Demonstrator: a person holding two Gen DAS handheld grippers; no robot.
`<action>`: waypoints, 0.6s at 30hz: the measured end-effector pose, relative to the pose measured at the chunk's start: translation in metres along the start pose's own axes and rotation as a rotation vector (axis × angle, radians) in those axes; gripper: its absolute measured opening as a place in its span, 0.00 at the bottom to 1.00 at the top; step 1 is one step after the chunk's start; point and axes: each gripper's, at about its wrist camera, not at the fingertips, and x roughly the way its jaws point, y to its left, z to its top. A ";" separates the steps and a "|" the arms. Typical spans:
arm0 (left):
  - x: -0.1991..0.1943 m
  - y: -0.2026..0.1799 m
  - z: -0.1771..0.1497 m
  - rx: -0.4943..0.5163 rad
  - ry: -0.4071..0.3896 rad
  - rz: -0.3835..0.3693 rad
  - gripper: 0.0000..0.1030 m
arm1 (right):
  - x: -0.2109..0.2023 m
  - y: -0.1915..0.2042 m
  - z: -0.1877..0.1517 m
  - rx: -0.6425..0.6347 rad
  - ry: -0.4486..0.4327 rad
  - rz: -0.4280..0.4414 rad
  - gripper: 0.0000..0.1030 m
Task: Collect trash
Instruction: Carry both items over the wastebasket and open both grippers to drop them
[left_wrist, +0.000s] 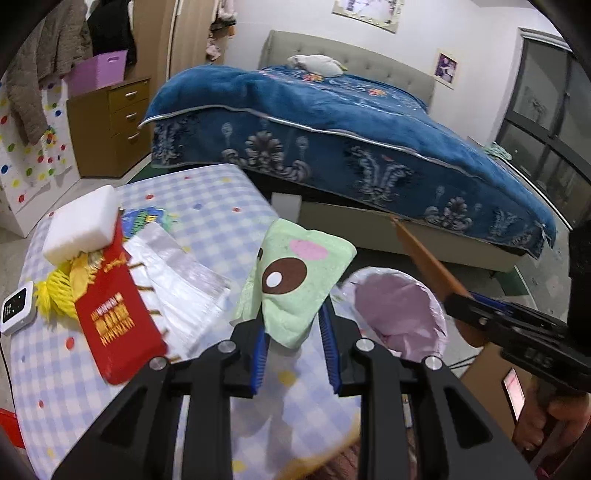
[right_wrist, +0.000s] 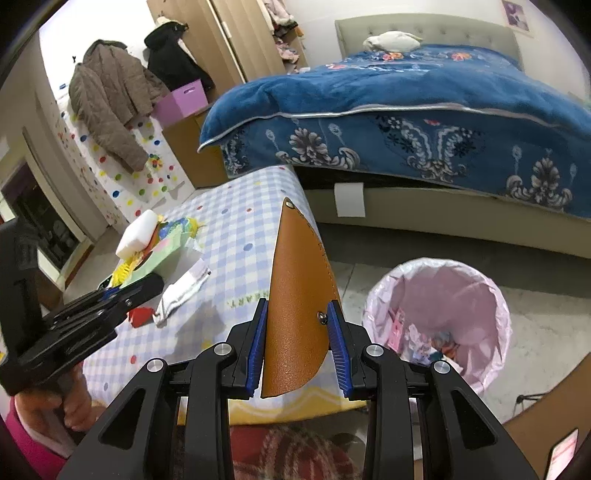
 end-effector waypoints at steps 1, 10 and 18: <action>-0.001 -0.008 -0.004 0.017 0.000 -0.003 0.23 | -0.002 -0.003 -0.003 0.004 0.001 -0.005 0.31; 0.023 -0.074 -0.020 0.124 0.056 -0.077 0.23 | -0.024 -0.055 -0.030 0.101 0.005 -0.094 0.31; 0.059 -0.122 -0.015 0.219 0.090 -0.108 0.24 | -0.029 -0.100 -0.039 0.182 0.012 -0.151 0.31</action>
